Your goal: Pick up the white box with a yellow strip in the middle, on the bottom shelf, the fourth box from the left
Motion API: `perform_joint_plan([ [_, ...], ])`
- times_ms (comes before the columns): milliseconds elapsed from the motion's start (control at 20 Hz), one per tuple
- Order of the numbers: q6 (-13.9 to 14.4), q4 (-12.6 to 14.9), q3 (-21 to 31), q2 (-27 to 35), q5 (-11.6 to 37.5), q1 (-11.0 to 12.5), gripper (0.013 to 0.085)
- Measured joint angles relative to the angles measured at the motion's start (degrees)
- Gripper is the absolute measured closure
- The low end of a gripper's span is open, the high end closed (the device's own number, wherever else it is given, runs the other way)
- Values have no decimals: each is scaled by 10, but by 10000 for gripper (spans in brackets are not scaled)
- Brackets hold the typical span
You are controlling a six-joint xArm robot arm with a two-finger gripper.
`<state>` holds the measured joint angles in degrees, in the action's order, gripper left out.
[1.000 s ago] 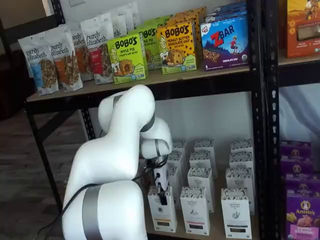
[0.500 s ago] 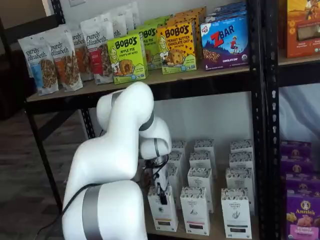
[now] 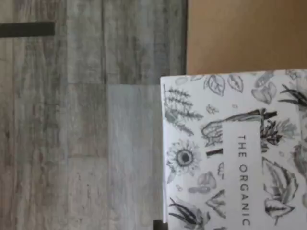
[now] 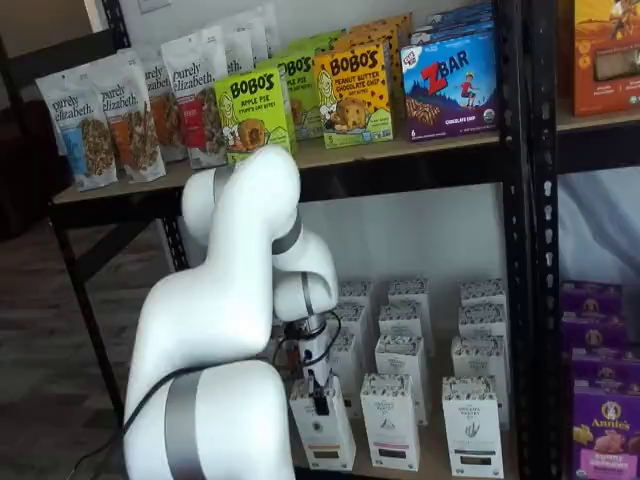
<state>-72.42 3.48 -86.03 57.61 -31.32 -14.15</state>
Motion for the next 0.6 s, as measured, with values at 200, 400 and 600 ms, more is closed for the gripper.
perform_joint_plan([
  [200, 7, 0, 48, -31, 14, -7, 450],
  [400, 10, -3, 85, -59, 17, -12, 450],
  [600, 4, -10, 130, -94, 19, -12, 450],
])
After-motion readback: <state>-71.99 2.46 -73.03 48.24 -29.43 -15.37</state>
